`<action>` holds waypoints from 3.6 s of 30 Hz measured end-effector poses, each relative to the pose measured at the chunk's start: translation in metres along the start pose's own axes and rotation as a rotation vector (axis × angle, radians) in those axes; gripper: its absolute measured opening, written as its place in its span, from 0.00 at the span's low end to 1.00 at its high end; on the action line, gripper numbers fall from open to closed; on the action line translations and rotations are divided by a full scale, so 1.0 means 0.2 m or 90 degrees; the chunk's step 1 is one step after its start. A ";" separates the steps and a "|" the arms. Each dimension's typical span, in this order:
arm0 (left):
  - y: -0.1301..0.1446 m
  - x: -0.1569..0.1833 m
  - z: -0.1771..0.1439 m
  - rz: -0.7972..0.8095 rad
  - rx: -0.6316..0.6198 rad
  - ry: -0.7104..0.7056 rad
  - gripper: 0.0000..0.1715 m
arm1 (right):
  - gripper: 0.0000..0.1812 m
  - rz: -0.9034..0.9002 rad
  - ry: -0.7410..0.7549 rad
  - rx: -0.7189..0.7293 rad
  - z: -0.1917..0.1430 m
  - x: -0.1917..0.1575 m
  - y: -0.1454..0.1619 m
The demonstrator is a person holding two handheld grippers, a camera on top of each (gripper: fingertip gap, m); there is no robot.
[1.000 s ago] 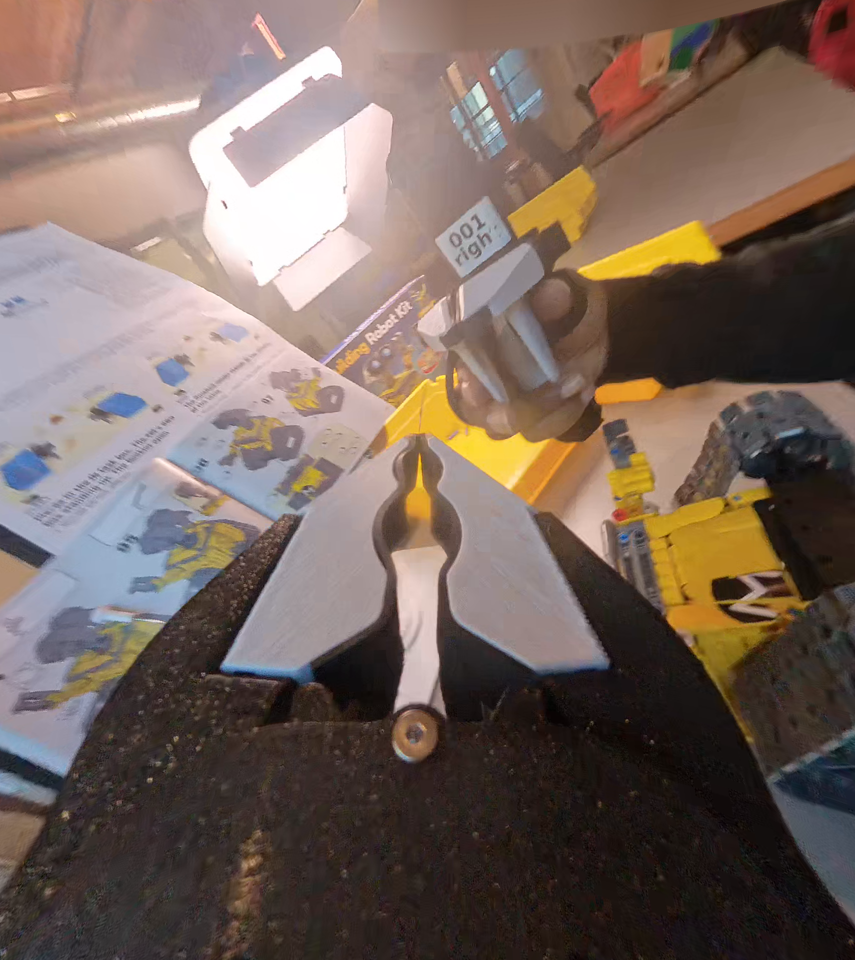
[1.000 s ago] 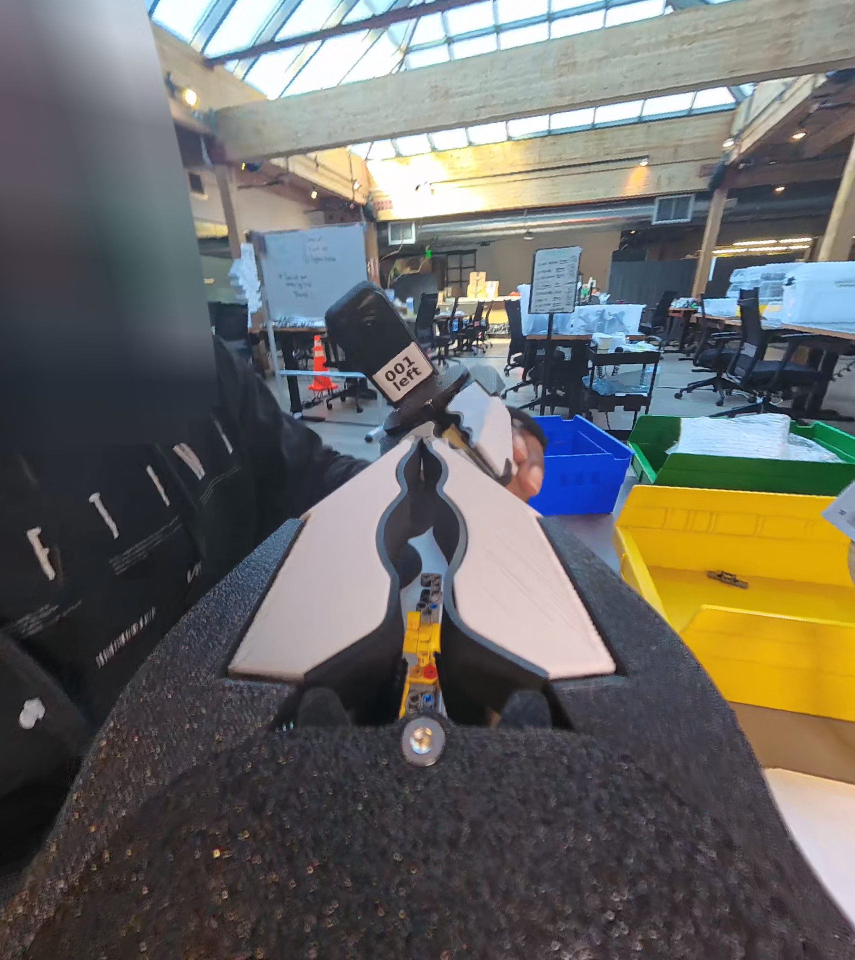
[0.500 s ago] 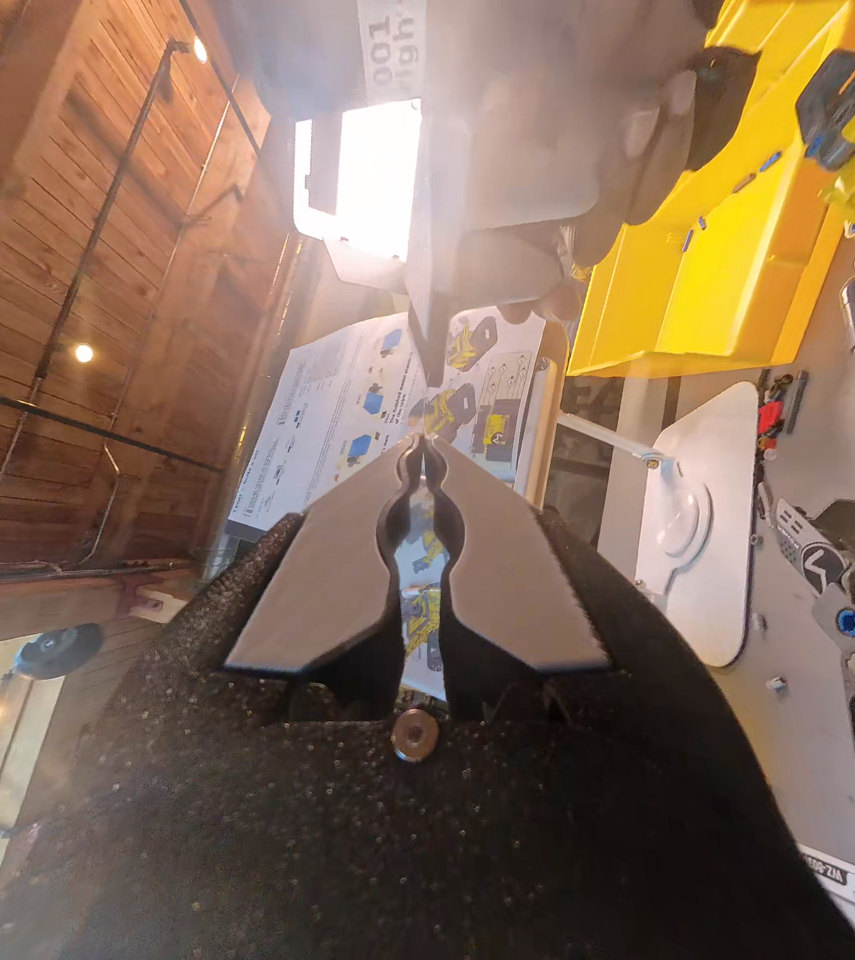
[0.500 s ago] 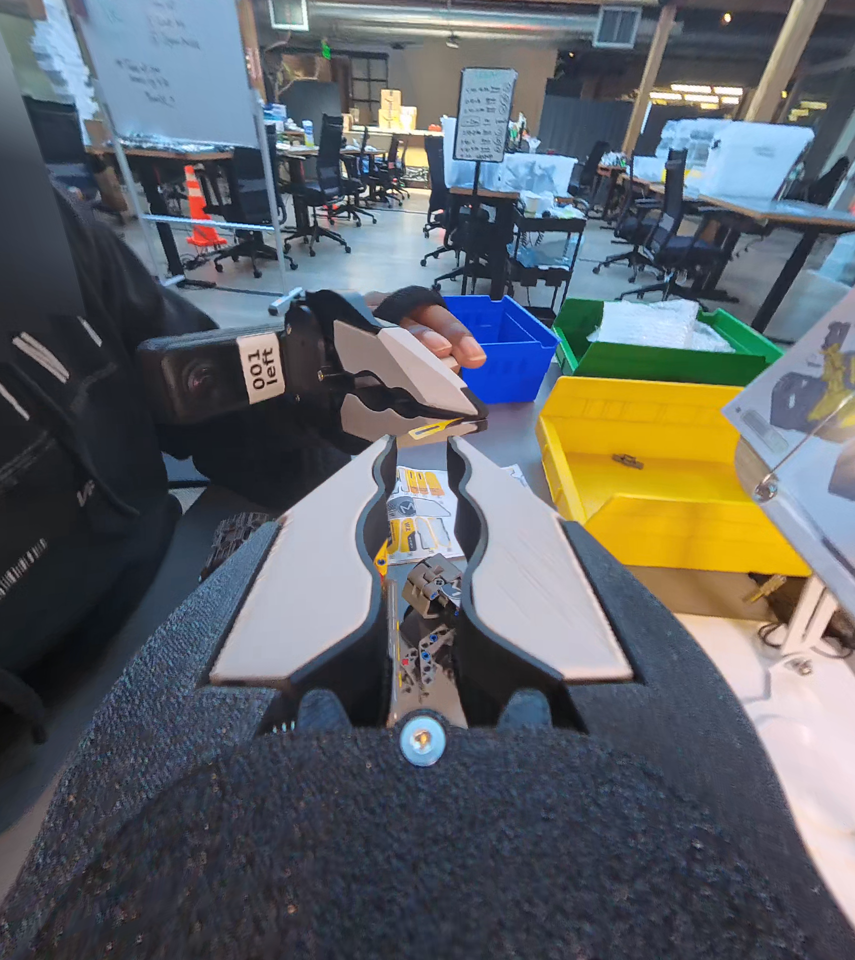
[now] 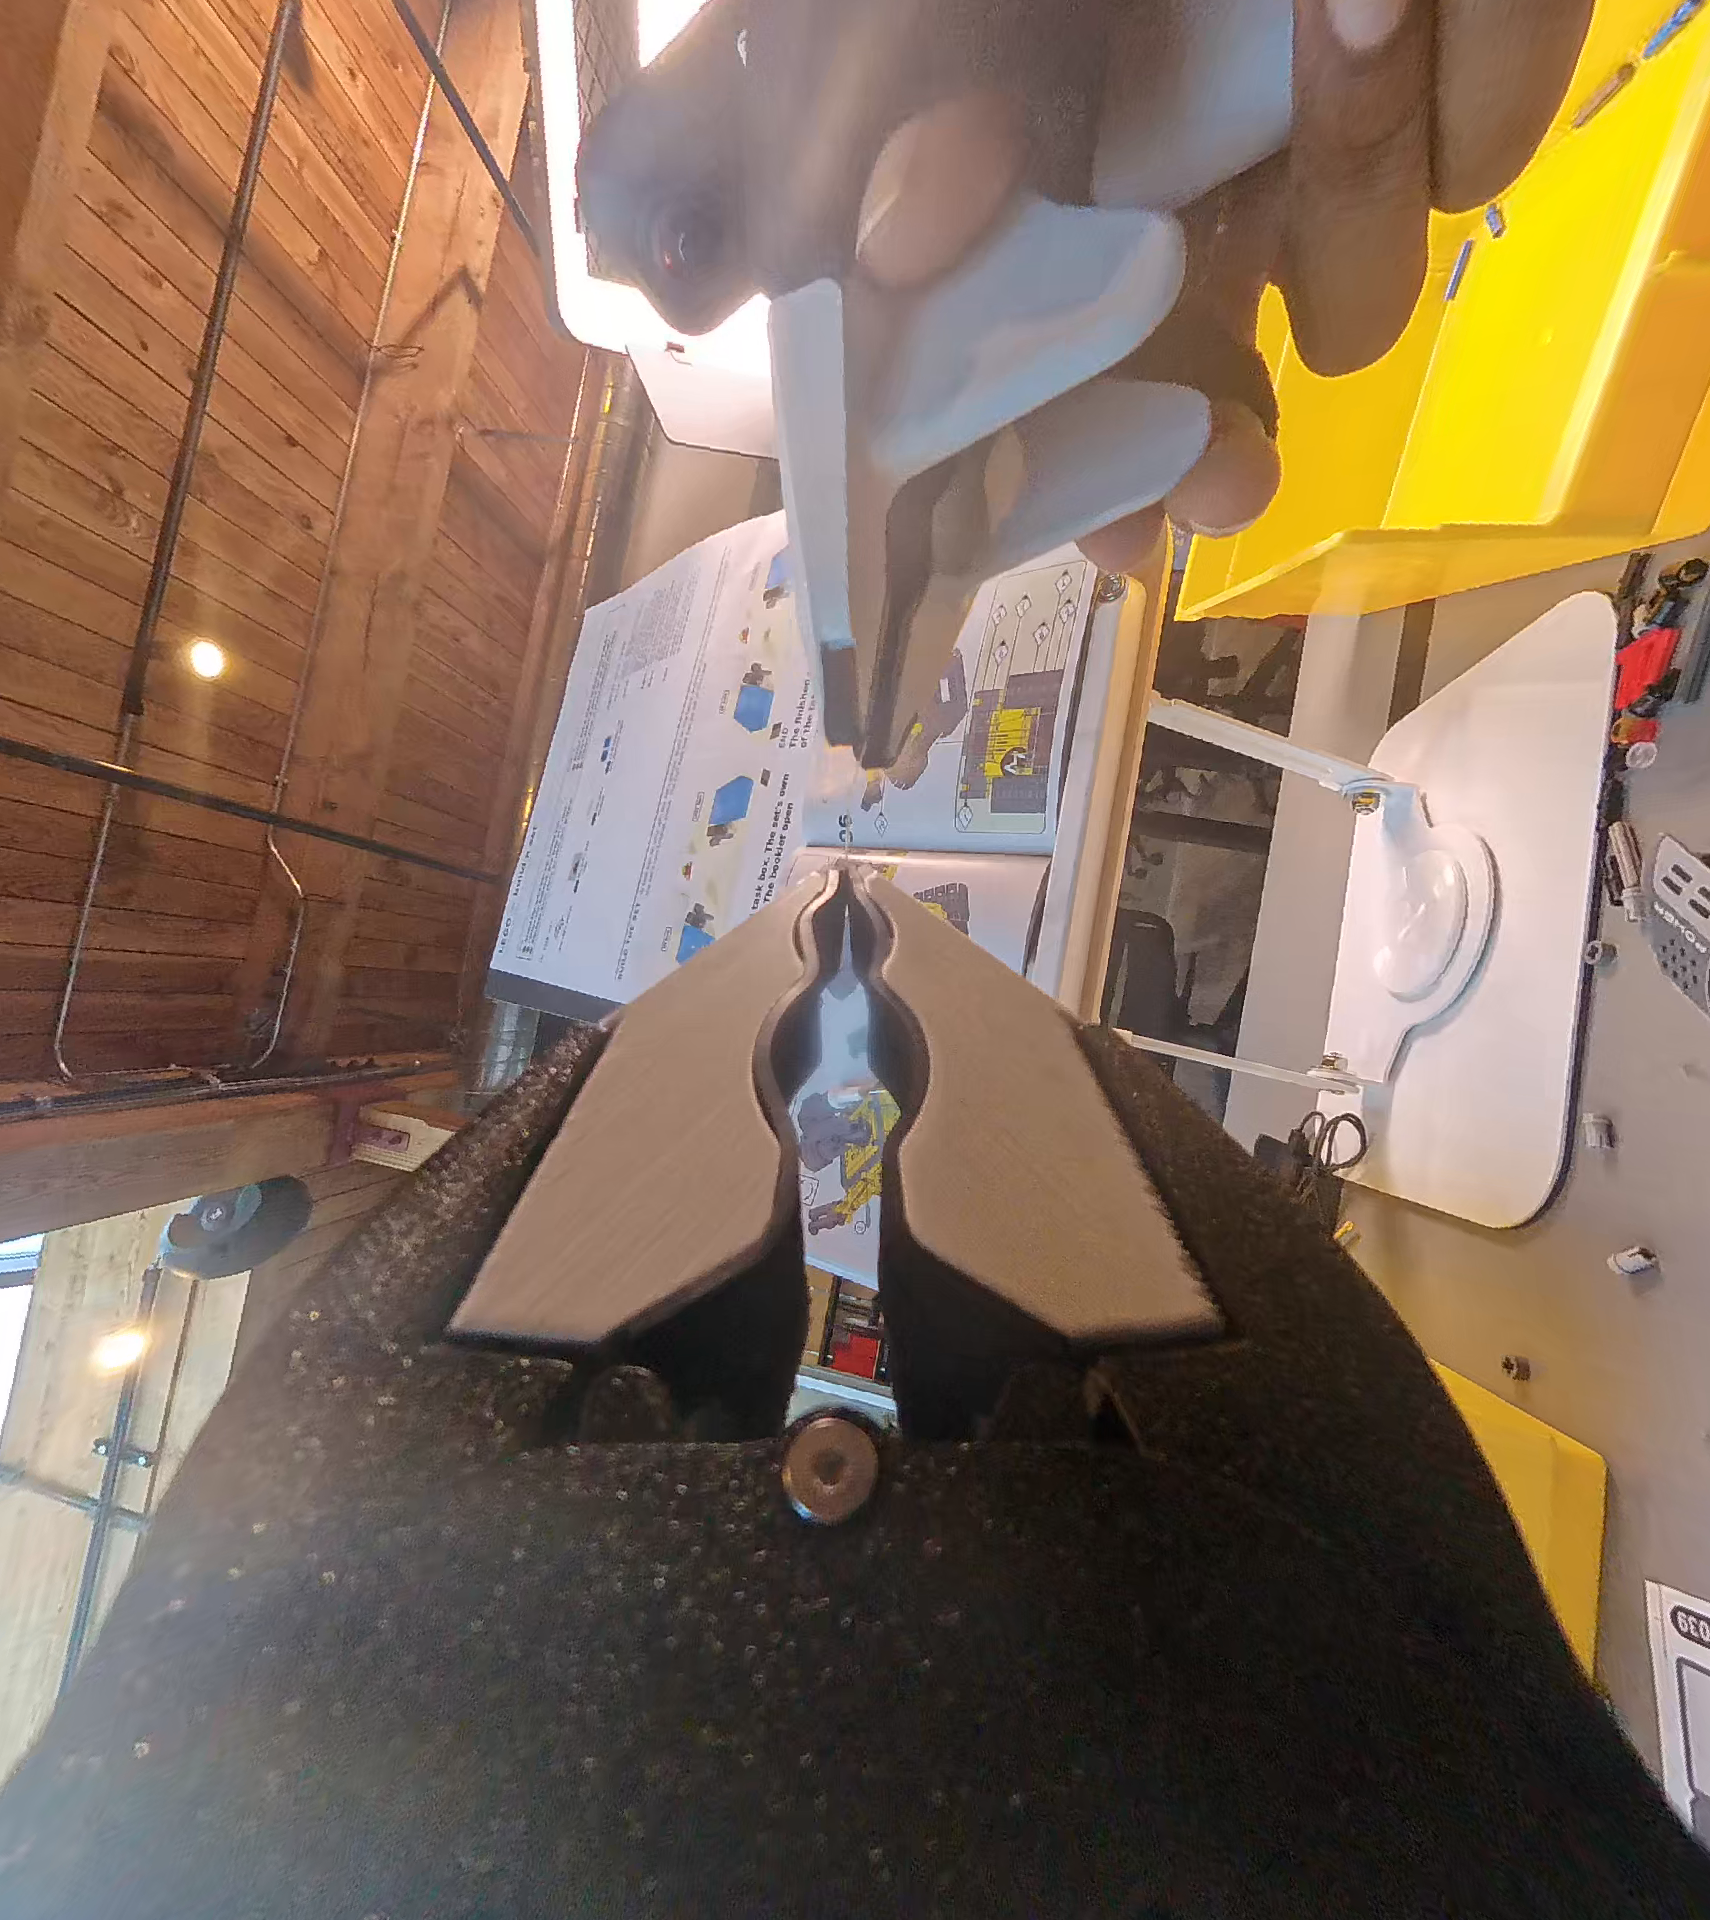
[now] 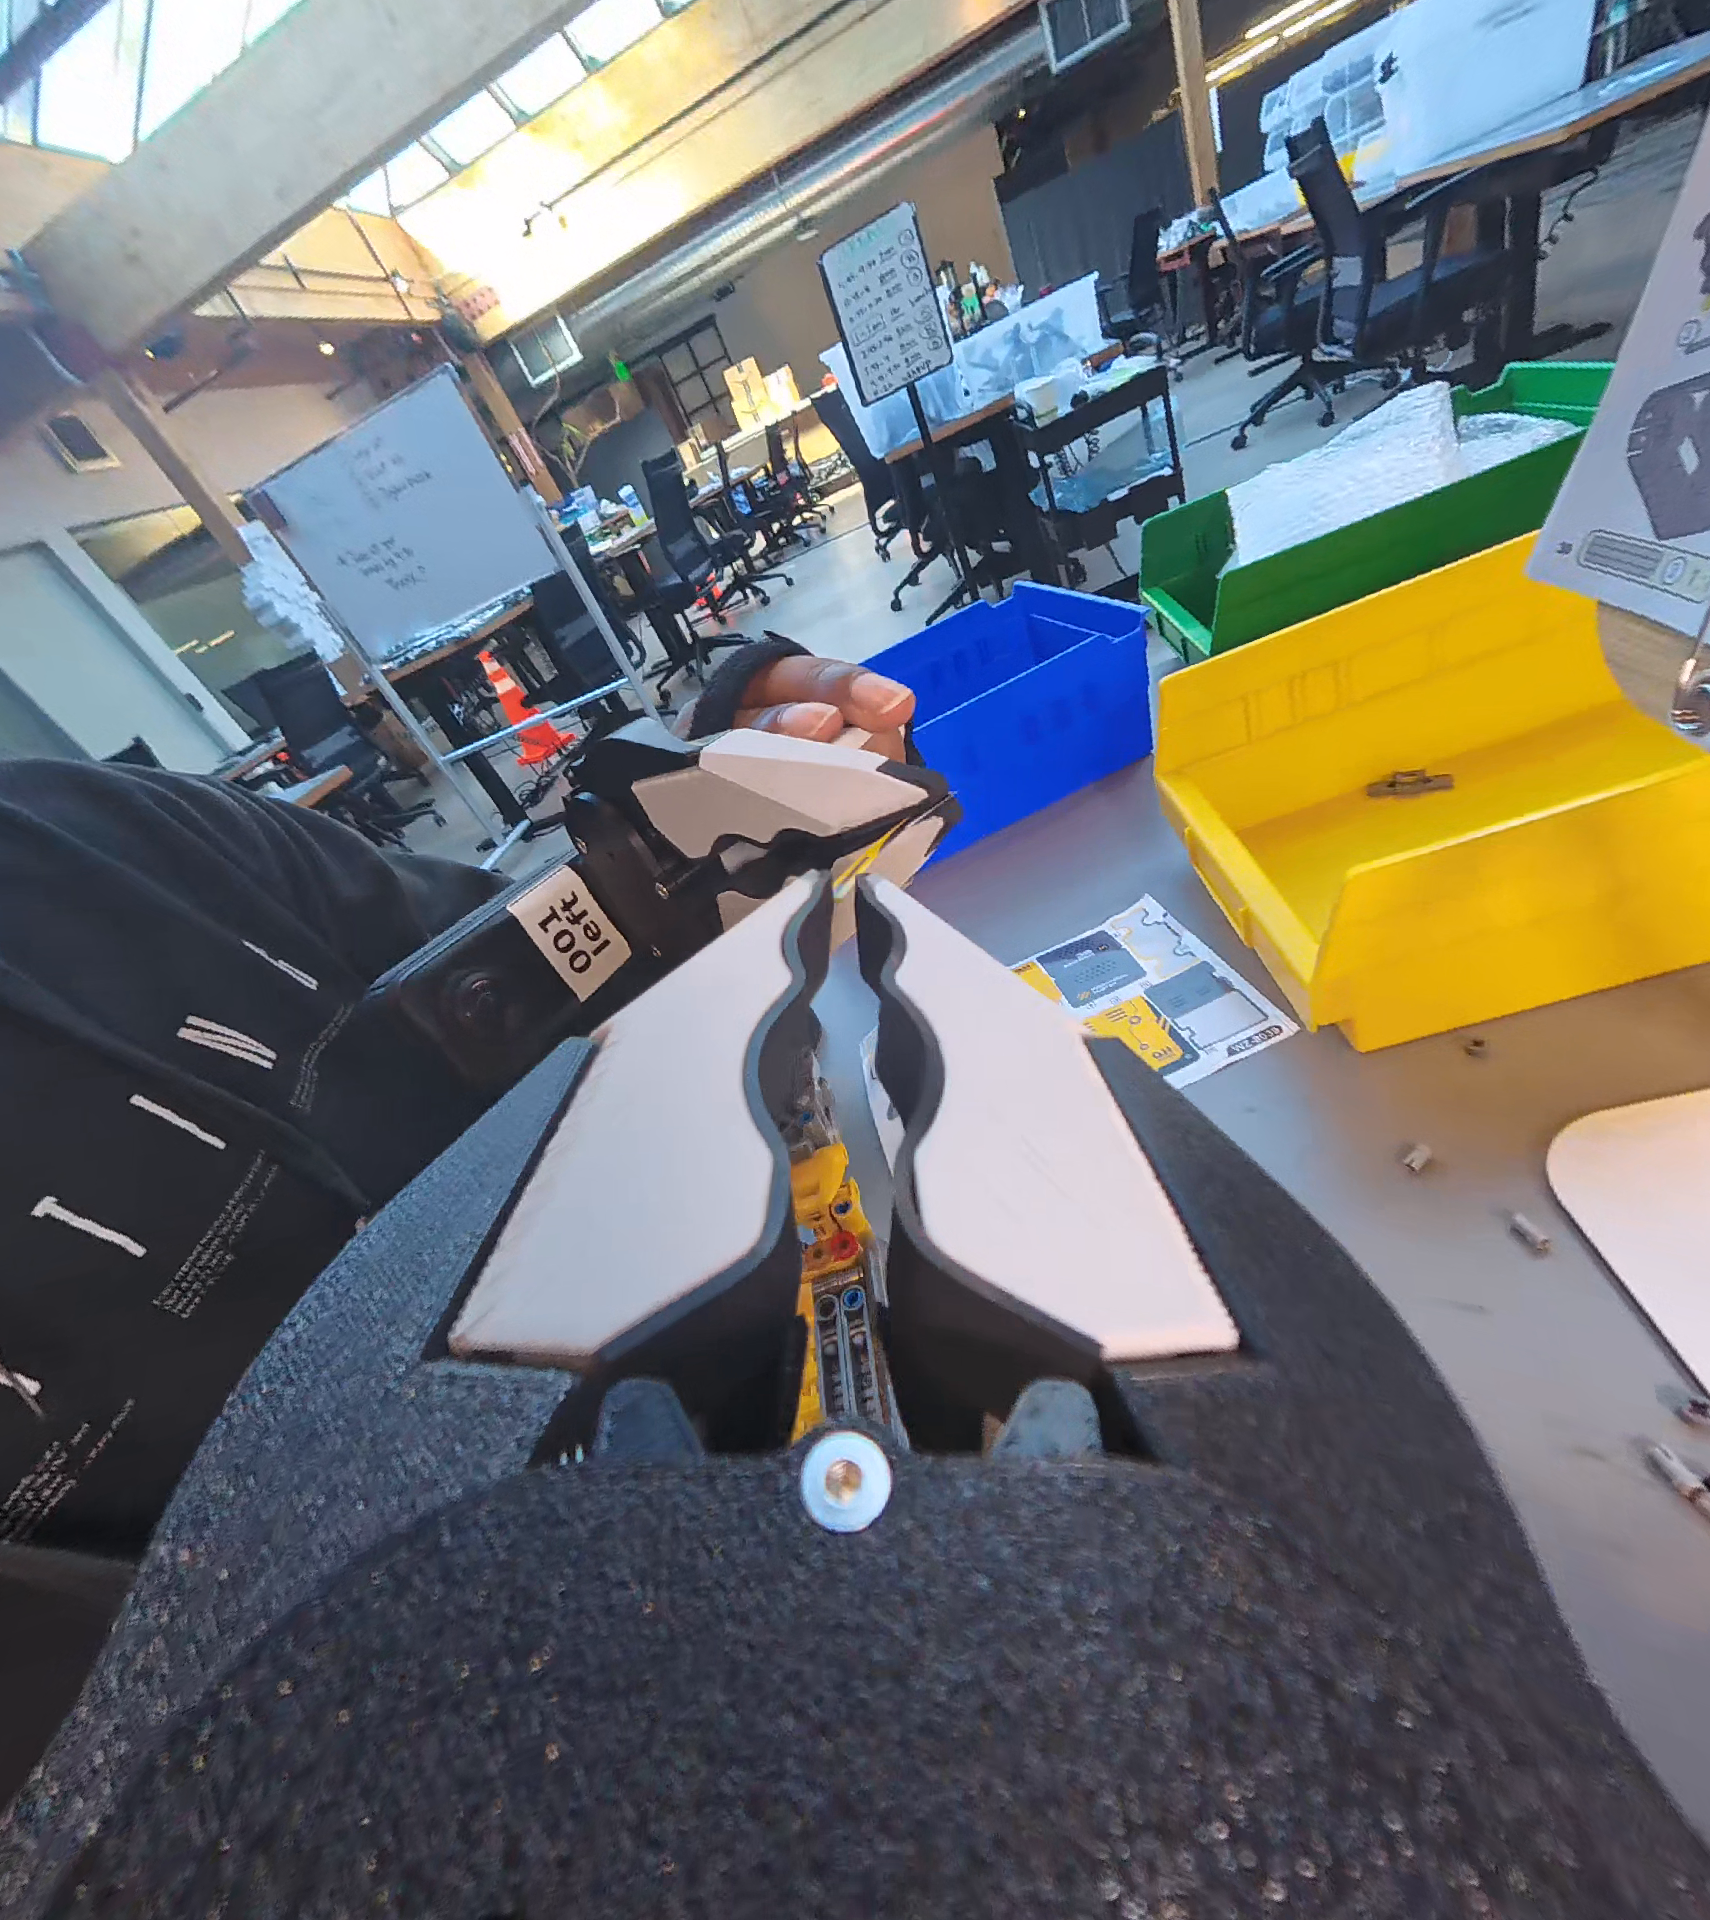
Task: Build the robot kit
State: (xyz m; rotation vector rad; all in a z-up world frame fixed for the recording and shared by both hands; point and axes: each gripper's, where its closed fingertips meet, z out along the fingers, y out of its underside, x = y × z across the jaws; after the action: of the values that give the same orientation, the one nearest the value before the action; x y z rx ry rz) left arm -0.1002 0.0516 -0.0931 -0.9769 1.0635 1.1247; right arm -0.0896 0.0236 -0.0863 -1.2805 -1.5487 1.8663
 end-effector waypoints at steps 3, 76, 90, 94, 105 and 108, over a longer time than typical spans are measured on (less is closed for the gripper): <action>0.00 0.00 0.00 0.001 0.000 0.000 0.00 | 0.00 0.002 0.000 -0.002 0.00 0.01 0.00; -0.18 -0.19 -0.08 -1.209 0.363 0.440 0.00 | 0.00 -0.150 -0.055 0.081 -0.14 -0.09 -0.09; -0.16 -0.07 -0.20 -1.036 0.210 0.564 0.24 | 0.00 -0.136 -0.032 0.008 -0.22 -0.11 -0.08; -0.16 0.28 -0.43 -0.927 0.067 0.749 0.36 | 0.00 -0.121 -0.017 -0.160 -0.29 -0.13 0.09; -0.24 0.50 -0.49 -0.732 0.141 0.726 0.13 | 0.00 -0.010 -0.122 -0.552 -0.38 -0.29 0.44; -0.27 0.49 -0.53 -0.759 0.207 0.784 0.13 | 0.00 0.039 -0.173 -0.618 -0.36 -0.35 0.47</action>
State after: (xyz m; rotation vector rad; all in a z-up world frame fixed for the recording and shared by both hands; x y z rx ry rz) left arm -0.0523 -0.0397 -0.2088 -1.6980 1.1668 -0.7391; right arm 0.0276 -0.0197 -0.1431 -1.4495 -2.7708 1.3452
